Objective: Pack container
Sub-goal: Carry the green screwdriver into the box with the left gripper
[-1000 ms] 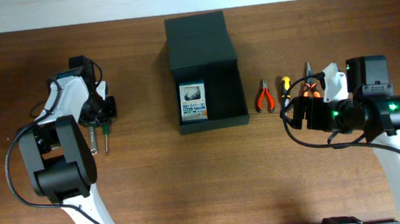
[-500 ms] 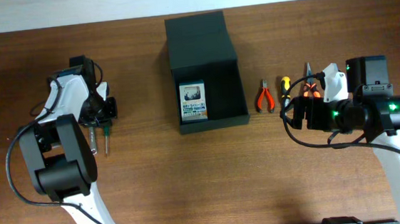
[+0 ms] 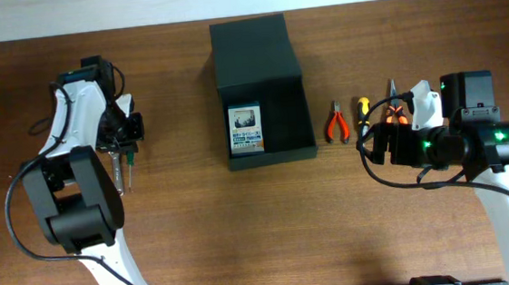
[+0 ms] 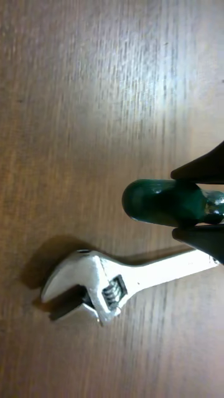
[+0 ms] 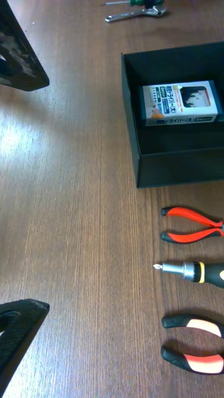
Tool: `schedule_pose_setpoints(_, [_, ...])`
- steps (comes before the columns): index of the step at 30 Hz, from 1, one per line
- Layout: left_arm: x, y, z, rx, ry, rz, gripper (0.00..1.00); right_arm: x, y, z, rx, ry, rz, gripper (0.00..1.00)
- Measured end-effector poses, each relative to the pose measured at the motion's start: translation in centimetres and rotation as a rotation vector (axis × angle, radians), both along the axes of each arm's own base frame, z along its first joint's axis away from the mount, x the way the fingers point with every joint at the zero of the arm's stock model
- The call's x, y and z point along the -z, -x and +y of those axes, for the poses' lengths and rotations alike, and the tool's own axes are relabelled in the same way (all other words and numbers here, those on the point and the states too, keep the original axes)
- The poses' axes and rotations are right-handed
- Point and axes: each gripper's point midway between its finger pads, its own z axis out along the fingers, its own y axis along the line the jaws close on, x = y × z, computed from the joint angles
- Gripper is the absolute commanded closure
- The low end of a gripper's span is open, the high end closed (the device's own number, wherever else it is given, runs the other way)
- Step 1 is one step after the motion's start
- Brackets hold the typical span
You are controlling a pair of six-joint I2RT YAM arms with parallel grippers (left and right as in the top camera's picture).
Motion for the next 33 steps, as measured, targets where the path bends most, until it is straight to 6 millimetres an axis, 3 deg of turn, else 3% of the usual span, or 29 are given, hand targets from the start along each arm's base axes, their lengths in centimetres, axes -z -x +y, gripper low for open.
schedule_pose_setpoints(6, [-2.4,-0.8,-0.3,0.007,0.002,-0.023,0.98,0.0,0.0,0.0,0.000,0.000,0.000,0.01])
schedule_pose_setpoints(9, [-5.2,-2.1,-1.1,0.028,-0.003,-0.090,0.98,0.0,0.0,0.0,0.000,0.000,0.000,0.01])
schedule_pose_setpoints(13, [-11.0,-4.1,-3.5,0.088,-0.011,-0.240,0.98,0.0,0.0,0.0,0.000,0.000,0.000,0.01])
schedule_pose_setpoints(16, [-15.5,-4.8,-6.9,0.158,0.009,-0.362,0.98,0.0,0.0,0.0,-0.001,0.000,0.000,0.01])
schedule_pose_setpoints(19, [-18.3,-4.9,-11.1,0.233,0.062,-0.444,0.98,0.0,0.0,0.0,0.000,0.000,0.000,0.01])
schedule_pose_setpoints(29, [-20.3,-3.8,-26.3,0.425,0.245,-0.564,0.98,0.0,0.0,0.0,0.000,0.000,0.001,0.01])
schedule_pose_setpoints(33, [-20.8,-2.4,-30.8,0.447,0.276,-0.591,0.98,0.1,0.1,0.0,0.000,0.000,0.006,0.01])
